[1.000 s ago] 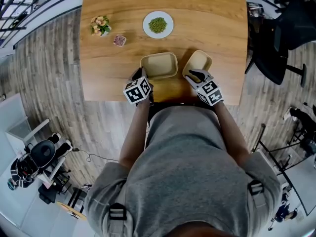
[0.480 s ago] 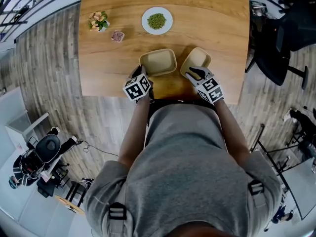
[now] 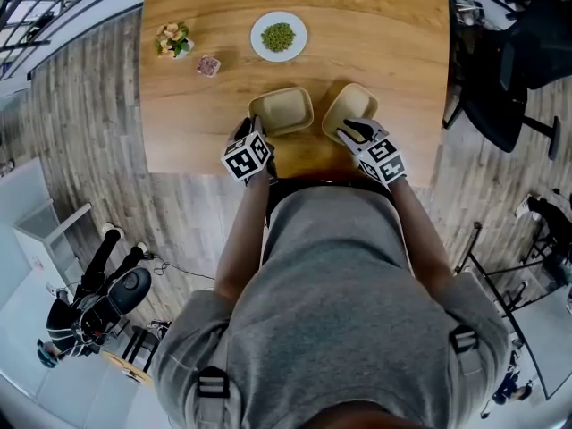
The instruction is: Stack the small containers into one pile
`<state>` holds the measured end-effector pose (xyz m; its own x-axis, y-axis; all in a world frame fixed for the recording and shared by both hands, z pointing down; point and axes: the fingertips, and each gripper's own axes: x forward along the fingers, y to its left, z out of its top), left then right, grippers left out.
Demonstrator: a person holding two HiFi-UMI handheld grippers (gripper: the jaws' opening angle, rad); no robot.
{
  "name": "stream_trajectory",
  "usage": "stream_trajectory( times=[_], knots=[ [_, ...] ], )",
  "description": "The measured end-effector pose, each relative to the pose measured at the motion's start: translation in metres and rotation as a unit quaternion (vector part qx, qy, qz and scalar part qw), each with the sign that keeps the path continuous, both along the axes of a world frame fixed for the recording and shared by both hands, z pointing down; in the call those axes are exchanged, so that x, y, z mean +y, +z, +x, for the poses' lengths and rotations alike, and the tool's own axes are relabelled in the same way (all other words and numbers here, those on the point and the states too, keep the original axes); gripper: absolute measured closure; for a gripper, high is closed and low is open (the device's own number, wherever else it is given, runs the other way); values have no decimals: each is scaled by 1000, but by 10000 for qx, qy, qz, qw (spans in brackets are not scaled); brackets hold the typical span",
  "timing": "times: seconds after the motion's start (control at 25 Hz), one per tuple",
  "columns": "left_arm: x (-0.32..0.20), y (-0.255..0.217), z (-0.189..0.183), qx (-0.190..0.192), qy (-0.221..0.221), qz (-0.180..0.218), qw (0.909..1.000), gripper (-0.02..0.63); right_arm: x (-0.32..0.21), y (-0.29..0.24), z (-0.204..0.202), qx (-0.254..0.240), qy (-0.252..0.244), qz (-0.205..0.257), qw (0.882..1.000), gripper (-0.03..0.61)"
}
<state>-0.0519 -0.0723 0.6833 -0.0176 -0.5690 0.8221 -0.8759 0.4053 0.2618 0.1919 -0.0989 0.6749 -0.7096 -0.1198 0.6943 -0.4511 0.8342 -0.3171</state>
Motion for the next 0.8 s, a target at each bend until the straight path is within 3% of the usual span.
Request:
stream_trajectory(
  times=[0.32, 0.8],
  knots=[
    [8, -2, -1, -107, -127, -43, 9999, 460, -9, 0, 4, -31, -88, 69, 9999, 469],
    [28, -17, -3, -296, -306, 51, 9991, 456, -92, 8, 33, 472, -141, 933, 9944, 463]
  ],
)
